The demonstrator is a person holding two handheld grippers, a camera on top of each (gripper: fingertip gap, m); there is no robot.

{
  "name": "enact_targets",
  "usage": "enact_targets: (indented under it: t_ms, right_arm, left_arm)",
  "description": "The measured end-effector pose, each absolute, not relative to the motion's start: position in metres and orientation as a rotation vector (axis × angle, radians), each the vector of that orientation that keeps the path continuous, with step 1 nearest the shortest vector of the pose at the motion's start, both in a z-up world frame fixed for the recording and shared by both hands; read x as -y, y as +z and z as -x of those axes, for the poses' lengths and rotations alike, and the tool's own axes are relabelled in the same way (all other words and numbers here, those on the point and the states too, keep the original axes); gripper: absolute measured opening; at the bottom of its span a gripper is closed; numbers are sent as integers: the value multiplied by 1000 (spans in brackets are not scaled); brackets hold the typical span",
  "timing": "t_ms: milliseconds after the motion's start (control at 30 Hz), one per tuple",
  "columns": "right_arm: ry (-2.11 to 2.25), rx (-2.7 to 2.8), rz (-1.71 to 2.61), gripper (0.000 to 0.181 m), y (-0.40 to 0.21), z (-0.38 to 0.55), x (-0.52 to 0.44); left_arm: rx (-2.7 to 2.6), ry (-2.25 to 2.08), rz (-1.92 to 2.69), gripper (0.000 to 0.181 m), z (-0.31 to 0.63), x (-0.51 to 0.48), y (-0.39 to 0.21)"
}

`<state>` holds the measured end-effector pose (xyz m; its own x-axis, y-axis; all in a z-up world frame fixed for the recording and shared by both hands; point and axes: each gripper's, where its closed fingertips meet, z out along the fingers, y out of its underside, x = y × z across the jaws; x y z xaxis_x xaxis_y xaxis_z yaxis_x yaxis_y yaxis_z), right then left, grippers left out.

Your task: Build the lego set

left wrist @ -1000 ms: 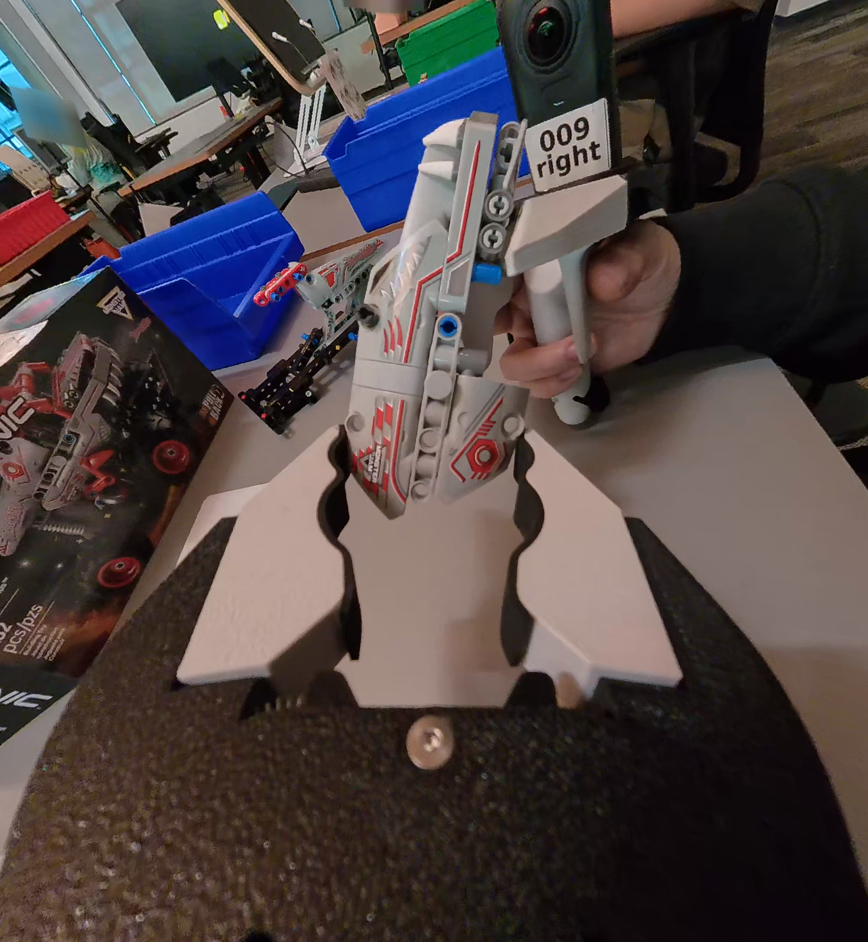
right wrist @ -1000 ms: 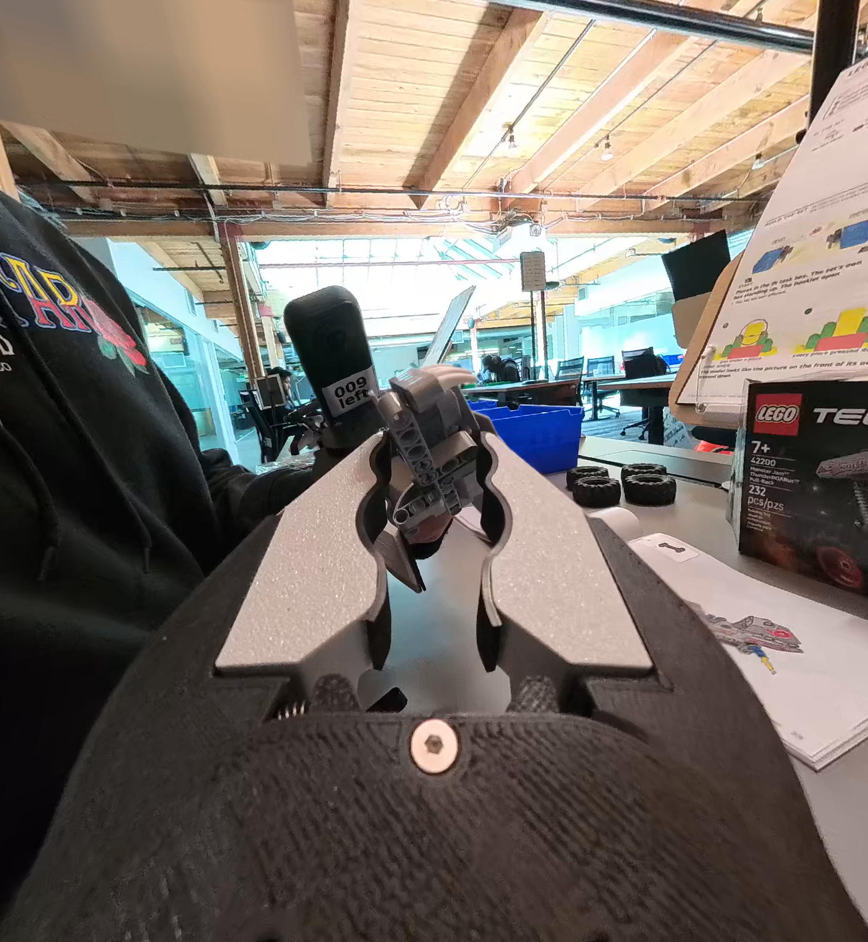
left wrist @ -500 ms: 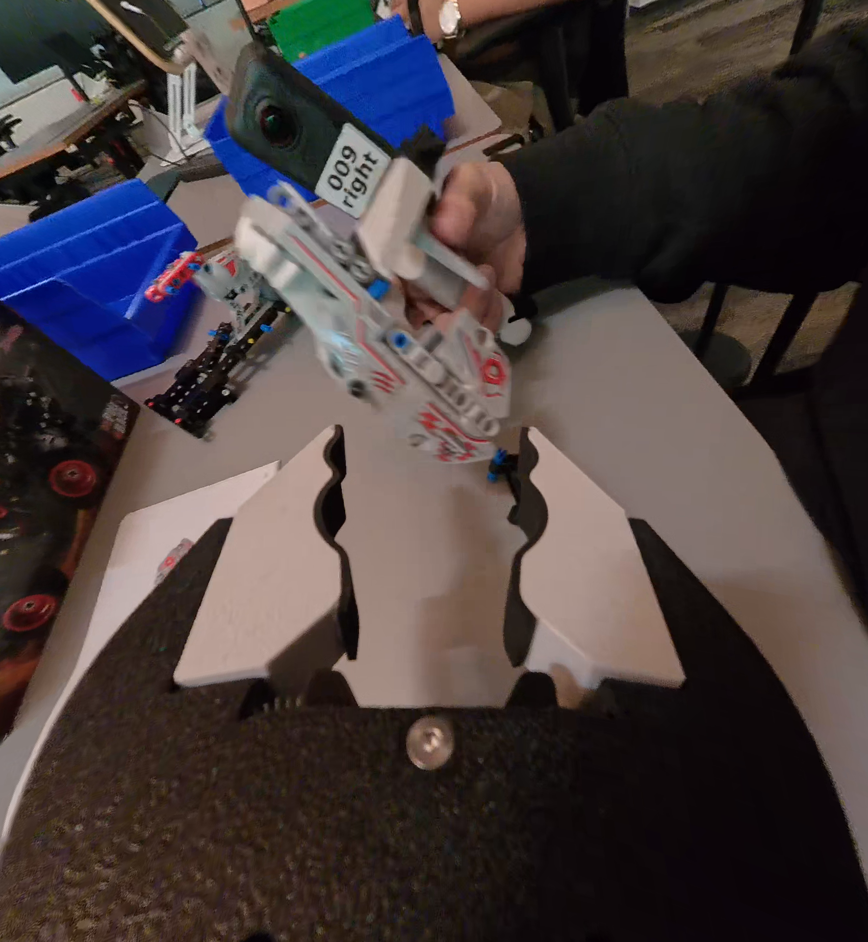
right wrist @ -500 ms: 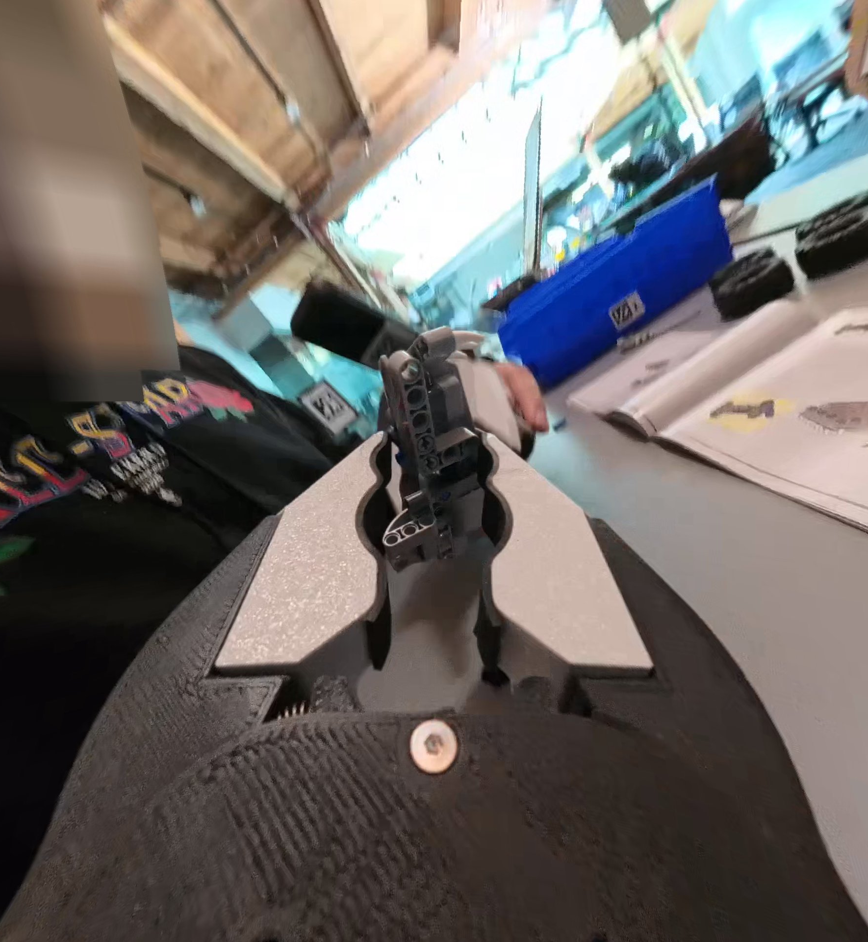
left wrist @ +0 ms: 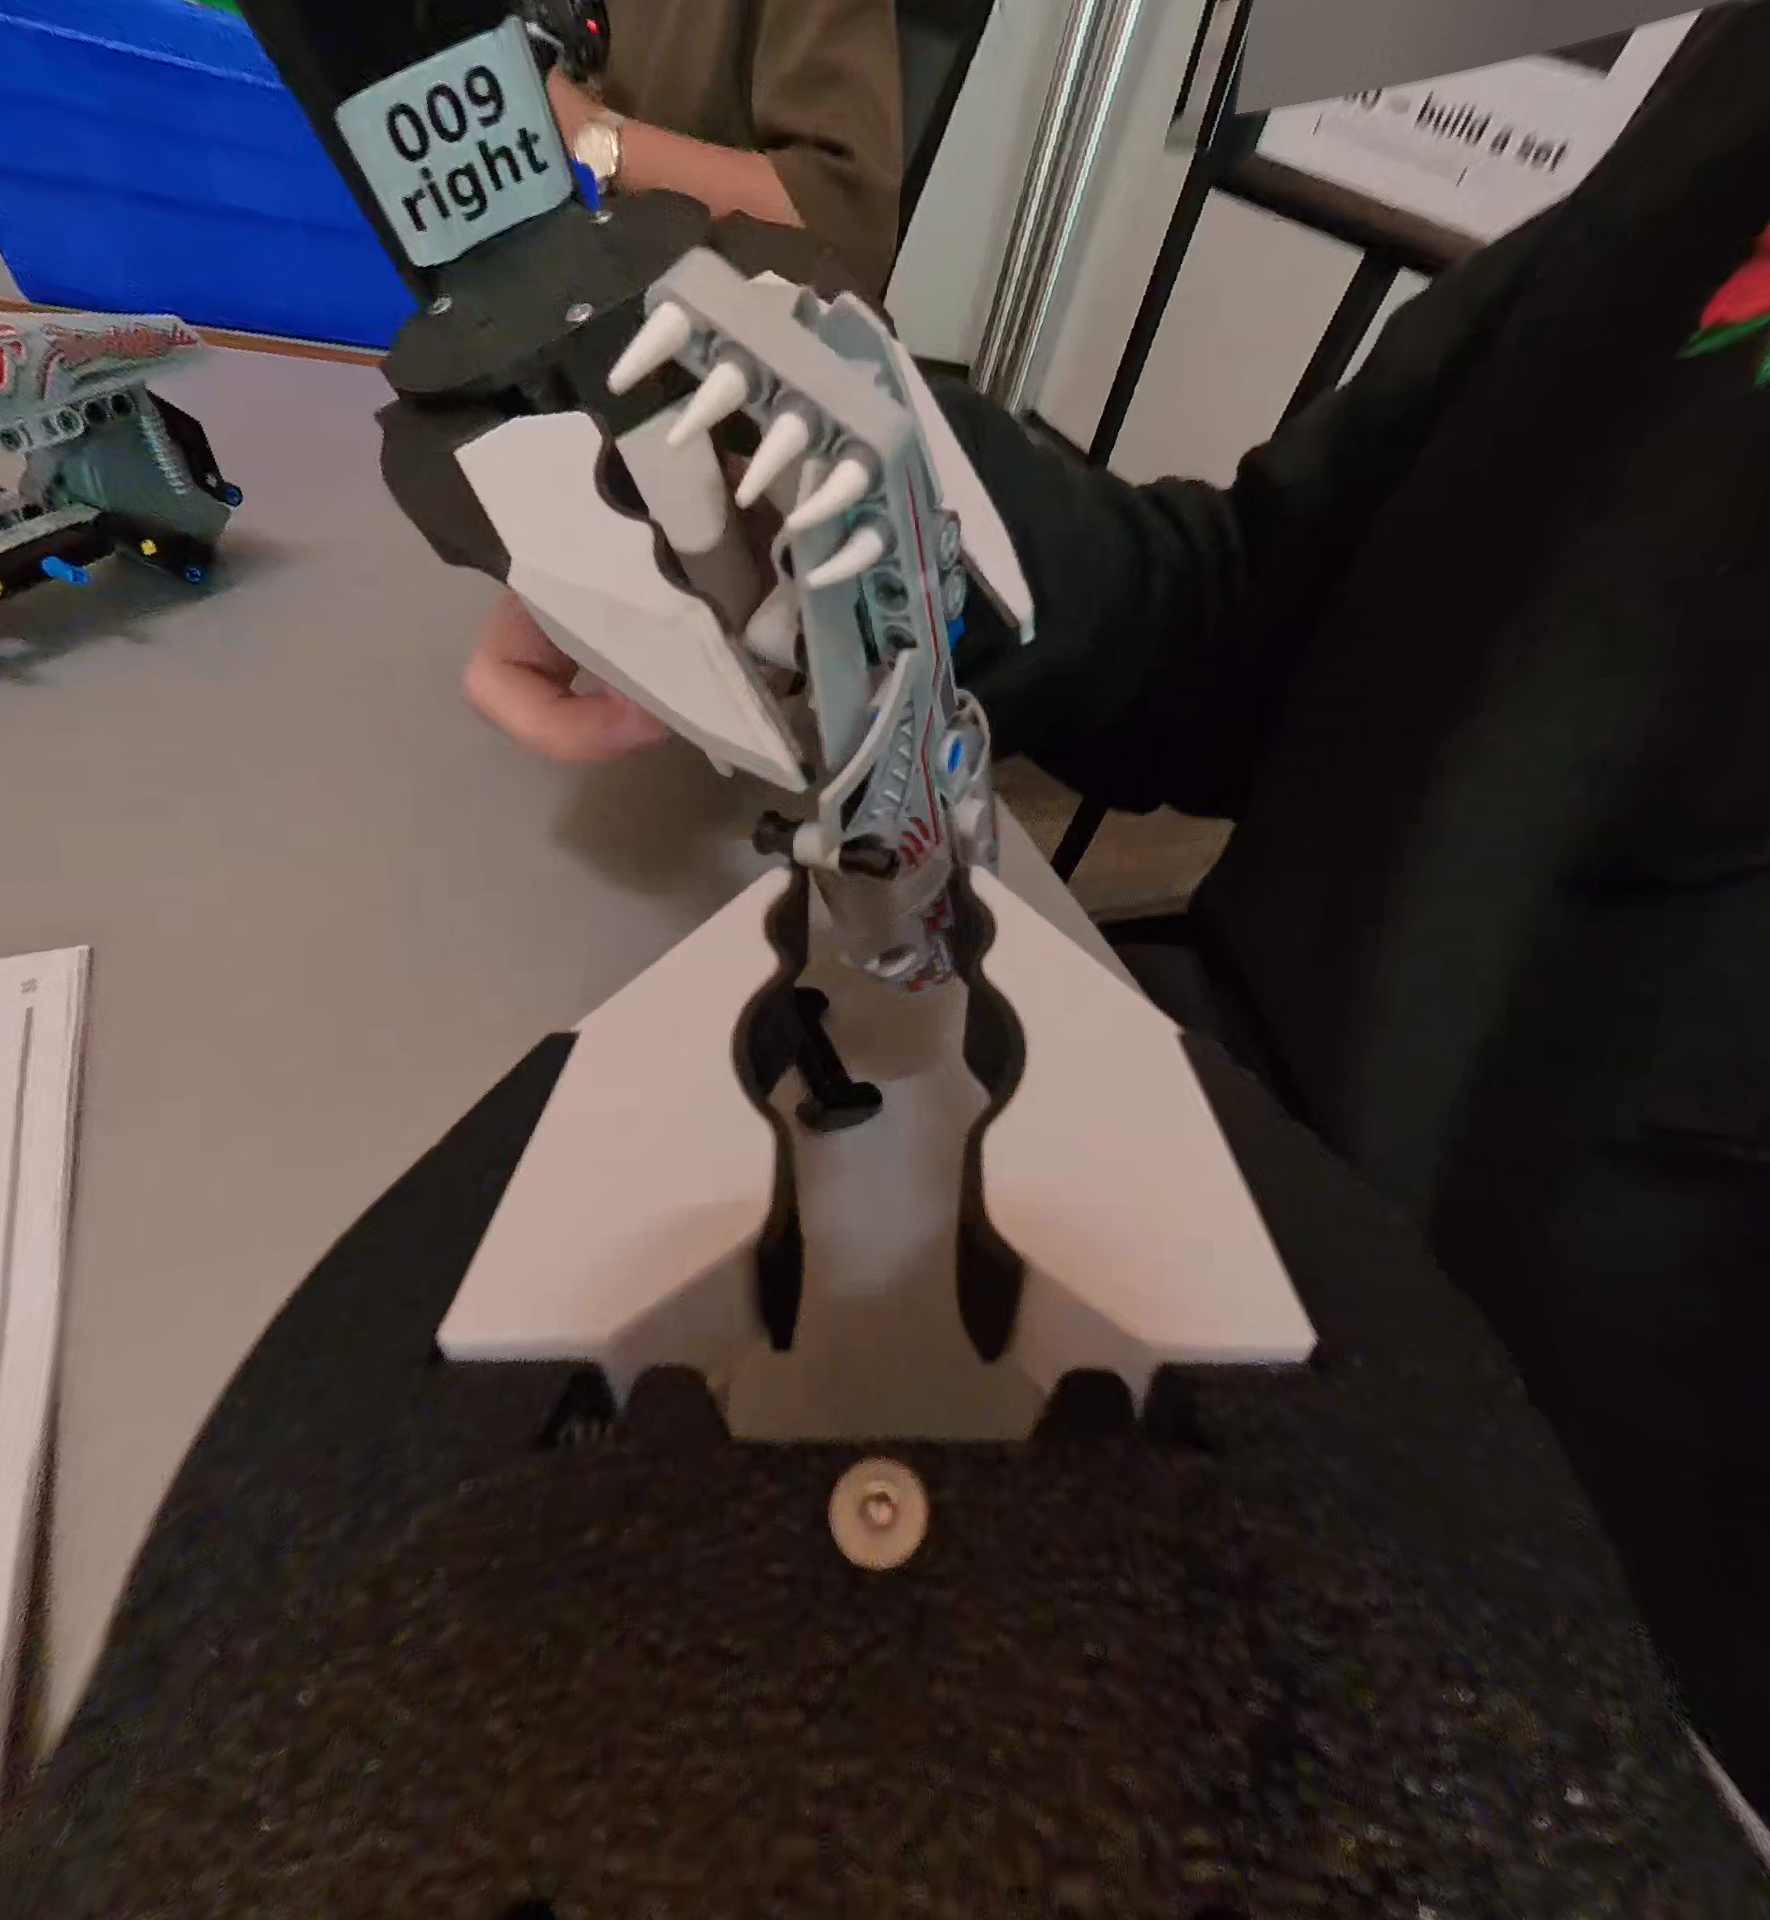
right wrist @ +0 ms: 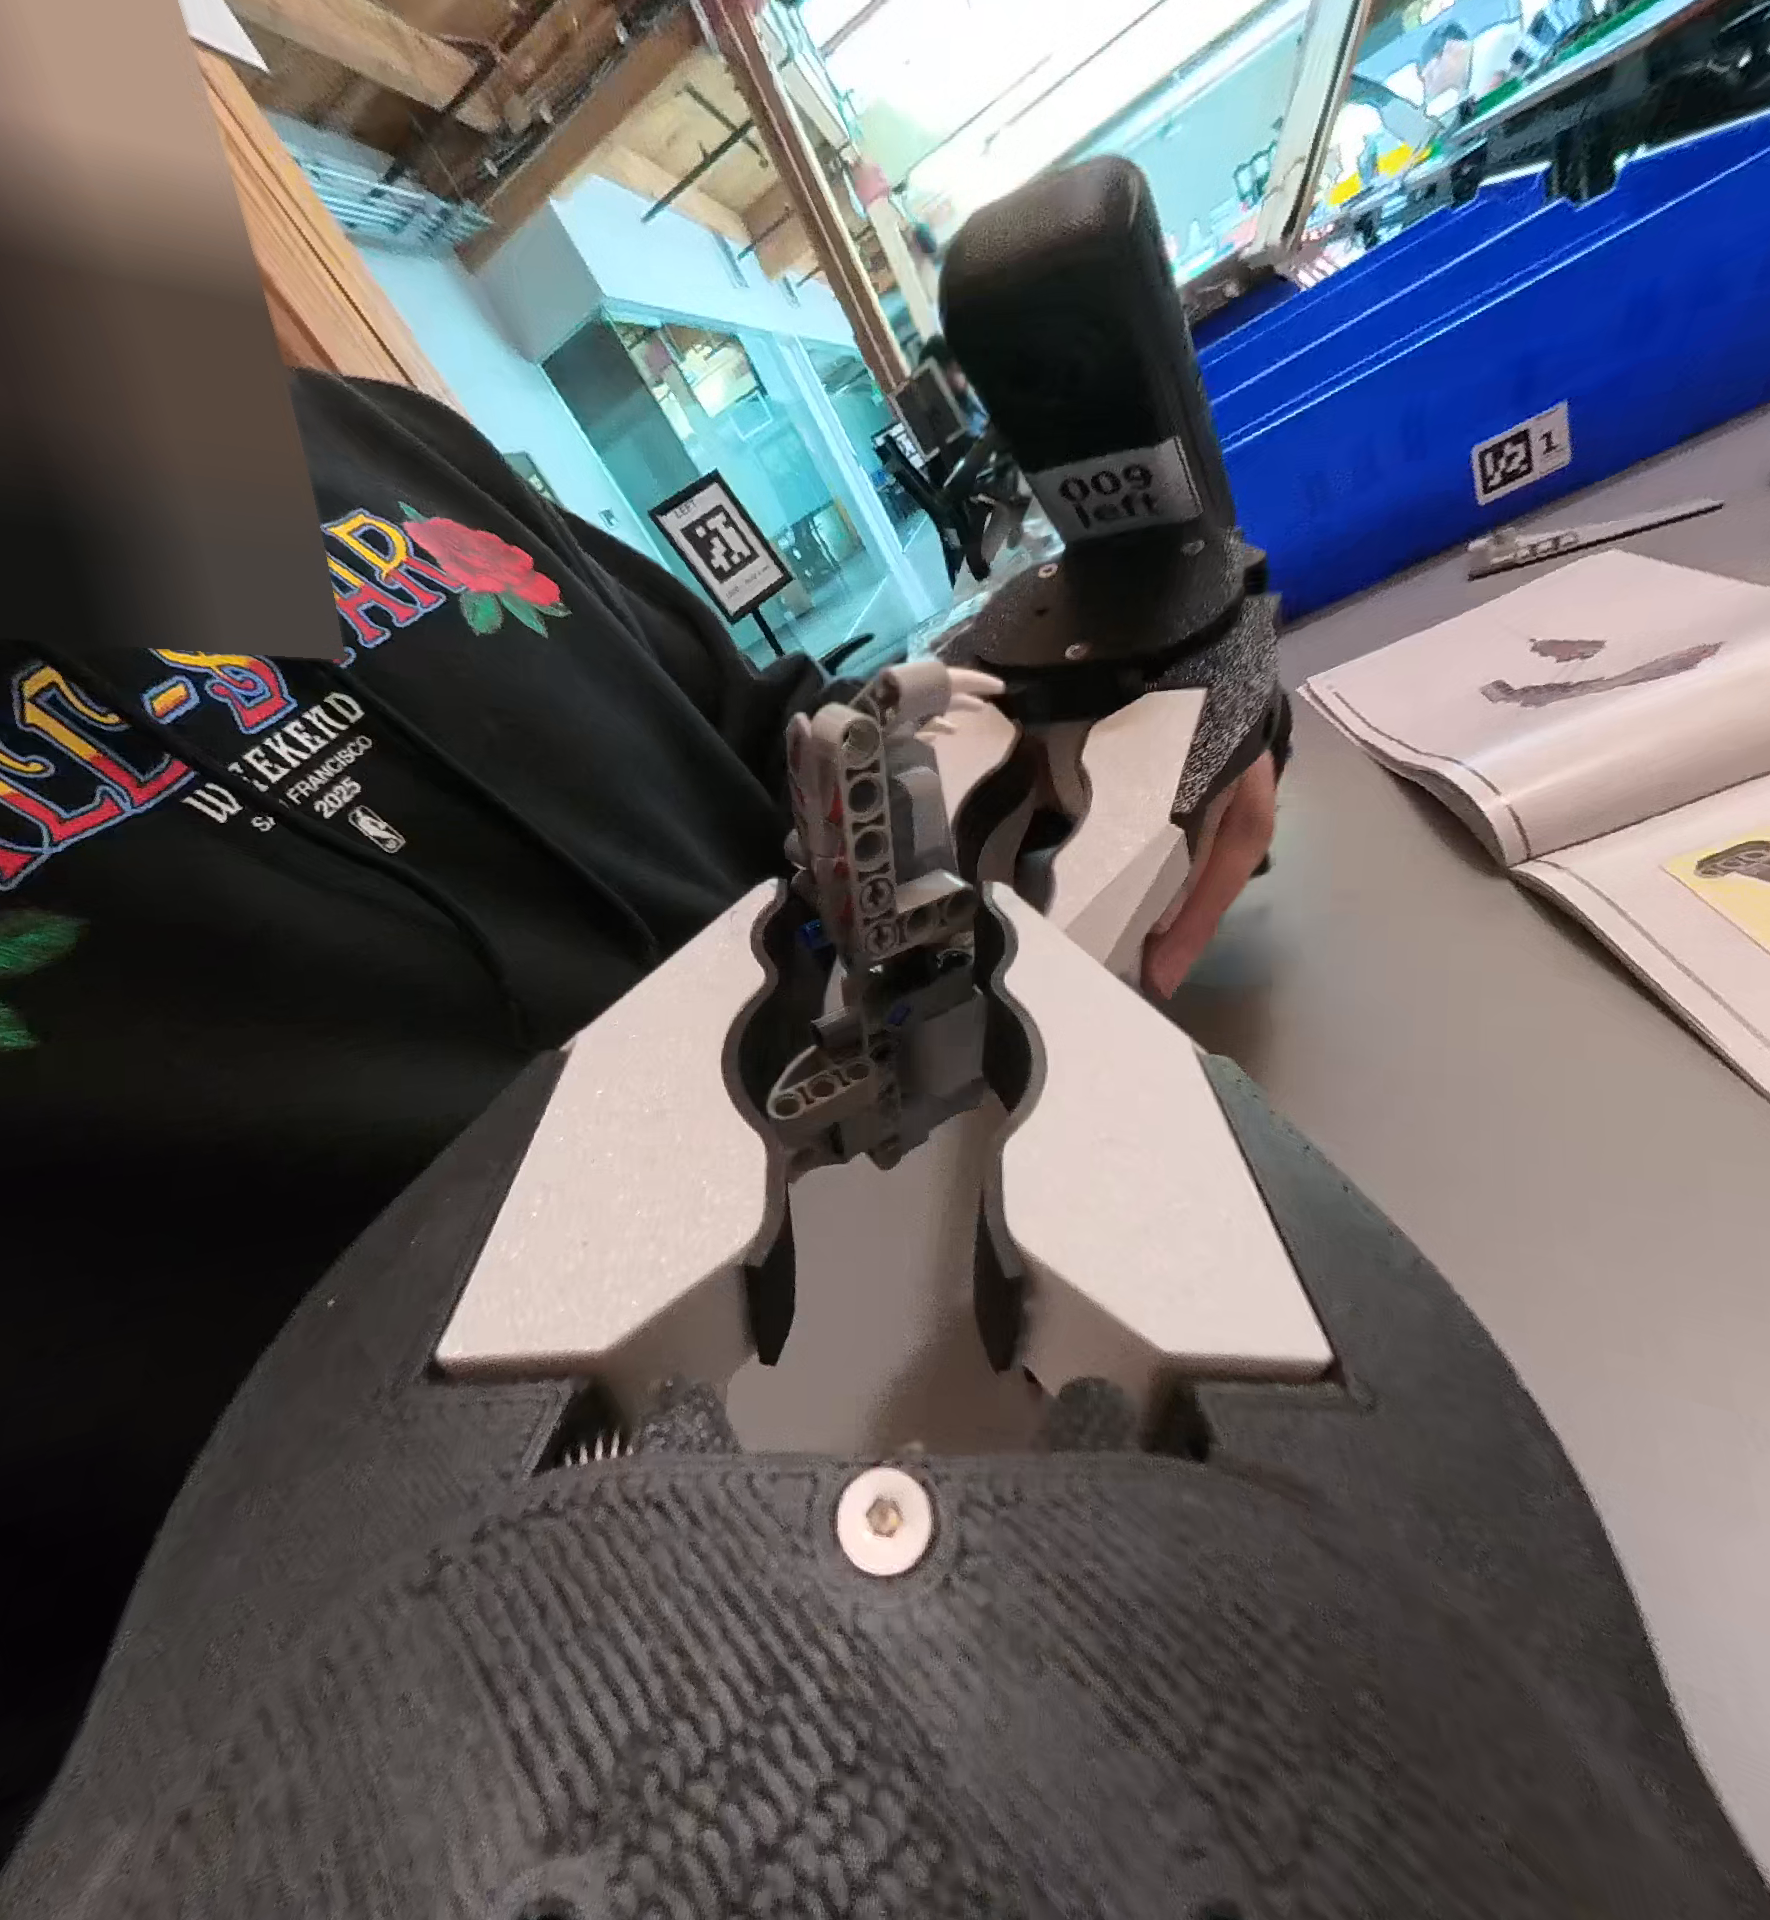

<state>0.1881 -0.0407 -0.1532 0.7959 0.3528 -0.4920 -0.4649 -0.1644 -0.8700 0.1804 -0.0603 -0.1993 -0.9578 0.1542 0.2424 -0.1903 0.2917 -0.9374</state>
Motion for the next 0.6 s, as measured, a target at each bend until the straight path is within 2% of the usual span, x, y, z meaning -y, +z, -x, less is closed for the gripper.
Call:
enact_targets:
  t_ms: [33, 133, 267, 433, 467, 533, 600]
  right_arm:
    - [708, -102, 1582, 32, -153, -190, 41]
    - [686, -158, 1563, 45, -153, -201, 43]
    - [688, -211, 1477, 45, -145, -211, 47]
    - [497, -351, 1492, 61, -160, -234, 53]
    - [458, -384, 1467, 60, -160, -239, 52]
    - [454, -430, 1394, 44, -155, -240, 45]
    - [483, -455, 1341, 41, -150, -237, 36]
  left_arm:
    - [2255, 1725, -63, 21, -182, 60, -199]
    - [2176, 1765, -138, 12, -184, 56, -196]
    - [2072, 1890, -262, 12, -195, 52, -184]
    - [1824, 2140, -543, 12, -225, 38, -156]
    - [1751, 2203, -608, 12, -231, 35, -150]
    - [1573, 2282, -724, 12, -242, 29, -139]
    - [1413, 2320, -809, 12, -249, 25, -133]
